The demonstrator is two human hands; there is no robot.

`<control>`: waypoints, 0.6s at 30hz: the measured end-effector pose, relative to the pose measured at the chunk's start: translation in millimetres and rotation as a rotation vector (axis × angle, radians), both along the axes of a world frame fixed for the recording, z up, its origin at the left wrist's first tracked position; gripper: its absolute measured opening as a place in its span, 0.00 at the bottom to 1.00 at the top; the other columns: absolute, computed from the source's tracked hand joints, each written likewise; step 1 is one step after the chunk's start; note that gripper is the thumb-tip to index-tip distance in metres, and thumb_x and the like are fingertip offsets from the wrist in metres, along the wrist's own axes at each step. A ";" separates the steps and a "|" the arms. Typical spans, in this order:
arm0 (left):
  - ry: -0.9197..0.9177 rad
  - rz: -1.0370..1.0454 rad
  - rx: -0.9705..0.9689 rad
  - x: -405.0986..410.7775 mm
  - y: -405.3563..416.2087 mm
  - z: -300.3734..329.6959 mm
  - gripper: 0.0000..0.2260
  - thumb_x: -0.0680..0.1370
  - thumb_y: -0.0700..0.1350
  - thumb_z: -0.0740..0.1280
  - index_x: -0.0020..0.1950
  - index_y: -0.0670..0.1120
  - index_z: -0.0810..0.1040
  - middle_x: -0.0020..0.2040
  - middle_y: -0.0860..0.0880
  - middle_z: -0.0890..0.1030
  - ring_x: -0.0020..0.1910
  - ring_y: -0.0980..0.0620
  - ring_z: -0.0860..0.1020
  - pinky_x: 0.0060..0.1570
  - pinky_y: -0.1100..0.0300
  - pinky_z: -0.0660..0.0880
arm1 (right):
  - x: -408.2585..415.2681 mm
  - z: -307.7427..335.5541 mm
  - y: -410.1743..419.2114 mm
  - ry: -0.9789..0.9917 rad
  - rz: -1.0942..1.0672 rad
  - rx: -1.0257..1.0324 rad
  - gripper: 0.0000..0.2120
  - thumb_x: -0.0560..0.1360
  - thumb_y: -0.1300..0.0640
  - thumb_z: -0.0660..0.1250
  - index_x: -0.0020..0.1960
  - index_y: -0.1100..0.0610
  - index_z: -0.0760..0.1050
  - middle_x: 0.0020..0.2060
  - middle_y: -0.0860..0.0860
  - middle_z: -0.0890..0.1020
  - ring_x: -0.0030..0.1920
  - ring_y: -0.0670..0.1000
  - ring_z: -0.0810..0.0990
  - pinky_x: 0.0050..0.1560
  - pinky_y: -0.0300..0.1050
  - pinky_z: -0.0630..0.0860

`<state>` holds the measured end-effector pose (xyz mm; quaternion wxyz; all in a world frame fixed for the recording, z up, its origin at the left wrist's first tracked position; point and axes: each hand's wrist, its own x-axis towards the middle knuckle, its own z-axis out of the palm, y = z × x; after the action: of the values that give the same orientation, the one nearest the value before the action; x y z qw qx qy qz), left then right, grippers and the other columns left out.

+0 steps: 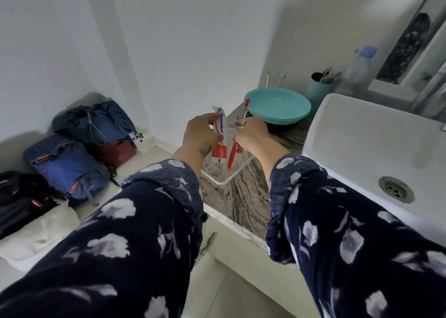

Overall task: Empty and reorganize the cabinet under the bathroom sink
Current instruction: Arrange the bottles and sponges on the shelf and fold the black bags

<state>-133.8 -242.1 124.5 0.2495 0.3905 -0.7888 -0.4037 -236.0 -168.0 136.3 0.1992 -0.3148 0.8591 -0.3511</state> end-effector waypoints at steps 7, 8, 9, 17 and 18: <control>-0.352 -0.006 -0.203 -8.2 -3.6 -30.9 0.27 0.71 0.39 0.69 0.67 0.59 0.73 0.61 0.54 0.78 0.64 0.47 0.71 0.62 0.47 0.69 | -3.3 -26.9 -15.9 0.124 0.055 0.231 0.14 0.77 0.67 0.60 0.61 0.63 0.76 0.54 0.57 0.81 0.48 0.56 0.82 0.49 0.49 0.82; -0.361 -0.021 -0.210 -7.5 -2.5 -33.7 0.26 0.72 0.39 0.69 0.67 0.58 0.73 0.61 0.53 0.77 0.64 0.46 0.70 0.61 0.46 0.70 | -2.8 -29.2 -16.1 0.129 0.064 0.250 0.15 0.77 0.66 0.60 0.62 0.62 0.75 0.56 0.57 0.80 0.50 0.55 0.82 0.49 0.49 0.81; -0.356 -0.036 -0.209 -6.4 -2.1 -35.7 0.26 0.72 0.39 0.69 0.68 0.57 0.74 0.61 0.51 0.76 0.63 0.46 0.71 0.60 0.45 0.72 | -1.8 -30.5 -15.8 0.136 0.074 0.270 0.15 0.77 0.66 0.60 0.63 0.60 0.75 0.58 0.56 0.79 0.51 0.55 0.81 0.49 0.48 0.81; -0.323 -0.070 -0.146 -0.6 -6.0 -33.3 0.26 0.73 0.37 0.70 0.69 0.52 0.73 0.63 0.47 0.74 0.60 0.46 0.74 0.58 0.49 0.76 | 1.8 -21.7 -8.7 0.249 0.172 0.309 0.16 0.79 0.66 0.57 0.63 0.57 0.76 0.56 0.54 0.80 0.48 0.54 0.81 0.46 0.44 0.79; -0.317 -0.057 -0.151 2.1 -5.9 -31.6 0.24 0.74 0.38 0.70 0.68 0.52 0.73 0.64 0.48 0.74 0.62 0.46 0.73 0.60 0.50 0.74 | 2.7 -18.9 -6.7 0.253 0.177 0.303 0.16 0.79 0.66 0.57 0.63 0.58 0.76 0.57 0.55 0.80 0.48 0.54 0.82 0.47 0.45 0.80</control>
<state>-131.8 -247.9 92.9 0.1390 0.4070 -0.8572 -0.2833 -233.3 -174.7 117.4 0.1649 -0.3969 0.8892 -0.1568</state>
